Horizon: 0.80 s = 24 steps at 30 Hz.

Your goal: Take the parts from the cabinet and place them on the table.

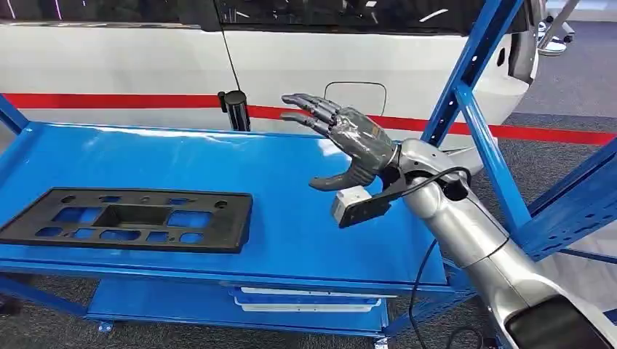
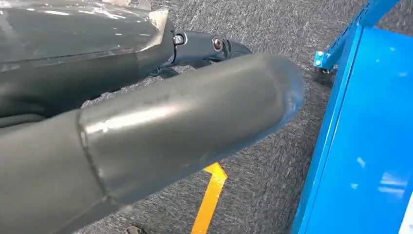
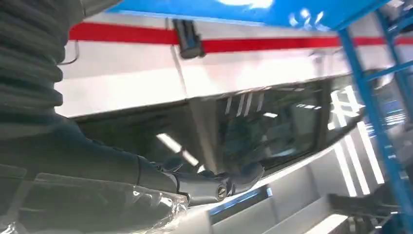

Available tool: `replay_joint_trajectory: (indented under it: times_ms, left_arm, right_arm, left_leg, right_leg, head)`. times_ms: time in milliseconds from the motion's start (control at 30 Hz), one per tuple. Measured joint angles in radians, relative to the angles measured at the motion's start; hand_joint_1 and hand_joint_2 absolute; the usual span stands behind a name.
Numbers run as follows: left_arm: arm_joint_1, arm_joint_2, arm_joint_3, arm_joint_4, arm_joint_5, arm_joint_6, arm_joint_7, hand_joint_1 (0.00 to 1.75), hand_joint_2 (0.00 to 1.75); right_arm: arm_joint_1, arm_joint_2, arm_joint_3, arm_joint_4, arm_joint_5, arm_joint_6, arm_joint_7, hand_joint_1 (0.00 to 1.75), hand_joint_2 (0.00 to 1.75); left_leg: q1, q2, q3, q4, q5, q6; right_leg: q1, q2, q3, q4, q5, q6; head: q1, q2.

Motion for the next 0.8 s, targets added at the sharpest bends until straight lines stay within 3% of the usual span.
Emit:
replay_joint_trajectory:
  times_ms: [100, 333, 800]
  left_arm:
    - [-0.002, 0.000, 0.000, 0.000, -0.006, 0.000, 0.006, 0.00, 0.00]
    - [-0.005, 0.000, 0.000, 0.000, -0.006, 0.000, 0.011, 0.00, 0.00]
    - [-0.012, -0.001, 0.000, 0.000, -0.006, 0.000, 0.016, 0.00, 0.00]
  right_arm:
    - [0.016, -0.019, 0.015, -0.030, -0.028, 0.036, -0.049, 0.00, 1.75]
    - [0.053, -0.058, 0.049, -0.122, -0.051, 0.092, -0.075, 0.00, 1.75]
    - [0.070, -0.102, 0.145, -0.209, -0.027, 0.056, -0.079, 0.00, 1.75]
  left_leg:
    - [0.000, 0.000, 0.000, 0.000, 0.000, 0.000]
    - [-0.001, 0.000, 0.000, 0.000, -0.001, 0.001]
    - [0.000, 0.000, 0.000, 0.000, -0.002, 0.001]
  right_leg:
    - [-0.002, 0.000, 0.000, 0.000, 0.000, 0.000]
    - [-0.003, 0.000, -0.001, -0.001, 0.000, 0.001]
    - [-0.003, -0.001, -0.001, 0.000, 0.001, 0.004]
  head:
    - [0.000, 0.000]
    - [0.000, 0.000]
    - [0.000, 0.000]
